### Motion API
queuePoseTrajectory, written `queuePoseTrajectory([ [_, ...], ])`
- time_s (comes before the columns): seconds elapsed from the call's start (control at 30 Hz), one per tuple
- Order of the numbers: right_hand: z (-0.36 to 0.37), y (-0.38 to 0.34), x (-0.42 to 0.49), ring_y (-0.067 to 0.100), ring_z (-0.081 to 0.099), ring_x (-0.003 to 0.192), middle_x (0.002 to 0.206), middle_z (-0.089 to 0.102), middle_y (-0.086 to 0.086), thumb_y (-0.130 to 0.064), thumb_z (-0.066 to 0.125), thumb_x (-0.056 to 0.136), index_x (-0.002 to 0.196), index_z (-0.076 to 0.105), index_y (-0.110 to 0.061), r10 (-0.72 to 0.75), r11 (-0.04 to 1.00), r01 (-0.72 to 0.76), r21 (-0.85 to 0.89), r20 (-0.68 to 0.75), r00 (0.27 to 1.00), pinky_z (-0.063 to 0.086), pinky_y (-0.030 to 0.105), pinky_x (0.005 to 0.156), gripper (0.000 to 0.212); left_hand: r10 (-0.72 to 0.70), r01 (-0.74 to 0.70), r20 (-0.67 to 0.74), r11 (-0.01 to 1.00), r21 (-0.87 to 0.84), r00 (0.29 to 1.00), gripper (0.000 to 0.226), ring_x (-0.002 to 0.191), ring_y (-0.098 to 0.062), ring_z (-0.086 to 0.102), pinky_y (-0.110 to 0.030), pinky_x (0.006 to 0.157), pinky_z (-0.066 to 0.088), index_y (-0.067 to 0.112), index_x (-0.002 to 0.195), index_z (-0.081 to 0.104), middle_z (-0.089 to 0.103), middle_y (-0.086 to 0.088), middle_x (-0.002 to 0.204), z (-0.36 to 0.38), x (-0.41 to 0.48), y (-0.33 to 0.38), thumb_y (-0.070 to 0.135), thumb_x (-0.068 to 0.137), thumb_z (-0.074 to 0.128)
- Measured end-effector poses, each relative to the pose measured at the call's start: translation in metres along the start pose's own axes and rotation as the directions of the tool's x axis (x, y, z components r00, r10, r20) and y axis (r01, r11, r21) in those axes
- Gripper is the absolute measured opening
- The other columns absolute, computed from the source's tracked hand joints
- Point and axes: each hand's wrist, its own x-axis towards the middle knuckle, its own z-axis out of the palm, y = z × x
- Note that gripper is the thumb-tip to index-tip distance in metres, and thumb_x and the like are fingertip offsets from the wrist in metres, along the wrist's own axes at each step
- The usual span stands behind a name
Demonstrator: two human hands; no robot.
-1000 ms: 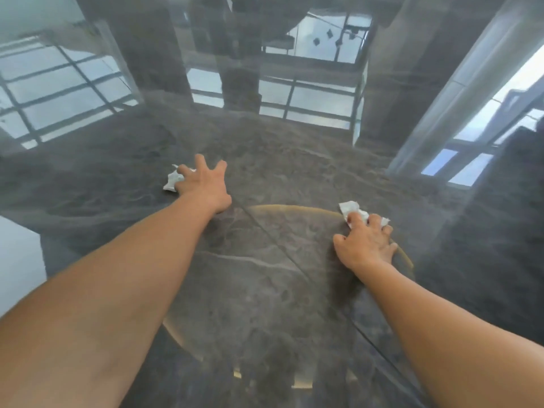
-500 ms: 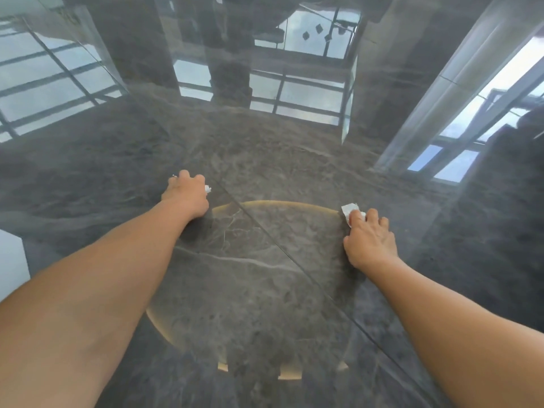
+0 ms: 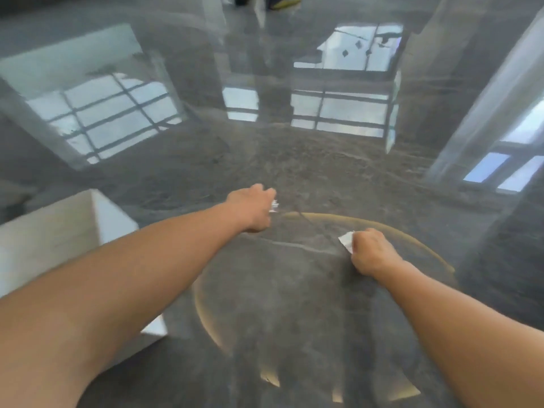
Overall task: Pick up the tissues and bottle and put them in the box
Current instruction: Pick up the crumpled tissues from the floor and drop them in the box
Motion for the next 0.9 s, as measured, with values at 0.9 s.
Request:
queuePoseTrajectory([
  [0.9, 0.024, -0.399, -0.120, 0.030, 0.047, 0.127, 0.135, 0.056, 0.011, -0.018, 0.057, 0.082, 0.138, 0.047, -0.025, -0.651, 0.747, 0.618, 0.246, 0.081, 0.755, 0.044, 0.039, 0.104, 0.057, -0.590, 0.704, 0.390, 0.531, -0.472, 0.707, 0.066, 0.087, -0.028, 0.060, -0.041, 0.057, 0.061, 0.021, 0.126, 0.043, 0.049, -0.009, 0.117, 0.014, -0.259, -0.285, 0.029, 0.068, 0.074],
])
